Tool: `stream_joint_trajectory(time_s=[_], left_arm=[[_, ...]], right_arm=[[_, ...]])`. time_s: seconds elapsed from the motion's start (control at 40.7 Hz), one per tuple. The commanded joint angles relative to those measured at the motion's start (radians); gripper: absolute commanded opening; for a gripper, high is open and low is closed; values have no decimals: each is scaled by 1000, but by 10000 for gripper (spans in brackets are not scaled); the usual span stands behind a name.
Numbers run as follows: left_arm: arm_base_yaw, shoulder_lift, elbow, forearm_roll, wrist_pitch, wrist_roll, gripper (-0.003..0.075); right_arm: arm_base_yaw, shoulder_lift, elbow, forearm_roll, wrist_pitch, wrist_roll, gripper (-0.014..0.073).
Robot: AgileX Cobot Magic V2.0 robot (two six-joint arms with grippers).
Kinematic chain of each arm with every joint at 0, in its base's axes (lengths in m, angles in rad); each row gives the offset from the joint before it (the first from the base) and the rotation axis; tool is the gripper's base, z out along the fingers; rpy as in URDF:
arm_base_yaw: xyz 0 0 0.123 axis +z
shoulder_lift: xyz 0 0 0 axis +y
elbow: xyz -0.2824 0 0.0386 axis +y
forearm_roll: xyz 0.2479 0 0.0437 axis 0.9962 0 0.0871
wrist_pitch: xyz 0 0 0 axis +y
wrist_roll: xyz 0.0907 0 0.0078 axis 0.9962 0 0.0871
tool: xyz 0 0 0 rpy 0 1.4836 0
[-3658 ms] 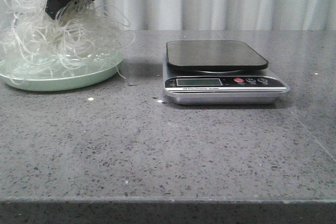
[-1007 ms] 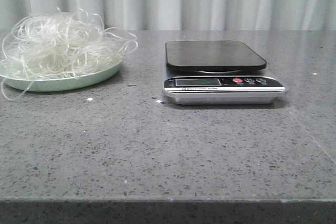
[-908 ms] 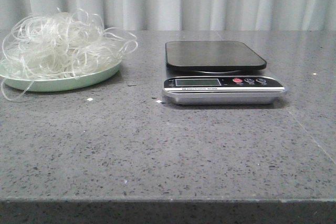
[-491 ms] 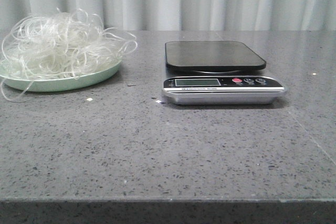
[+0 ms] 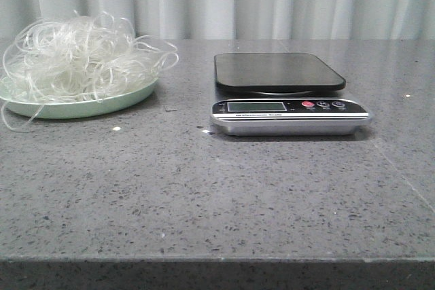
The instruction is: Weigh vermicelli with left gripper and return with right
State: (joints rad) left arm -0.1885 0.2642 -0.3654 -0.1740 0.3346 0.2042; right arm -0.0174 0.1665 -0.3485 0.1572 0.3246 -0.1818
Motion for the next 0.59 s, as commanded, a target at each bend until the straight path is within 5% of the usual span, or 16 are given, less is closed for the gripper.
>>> stream_joint_trajectory(time_s=[0.0, 0.565], left_arm=[[2, 9, -26, -7, -70, -10, 137], [11, -2, -21, 11, -72, -10, 137]], right_arm=[[-7, 12, -25, -3, -77, -1, 151], [-7, 12, -25, -3, -77, -1, 151]])
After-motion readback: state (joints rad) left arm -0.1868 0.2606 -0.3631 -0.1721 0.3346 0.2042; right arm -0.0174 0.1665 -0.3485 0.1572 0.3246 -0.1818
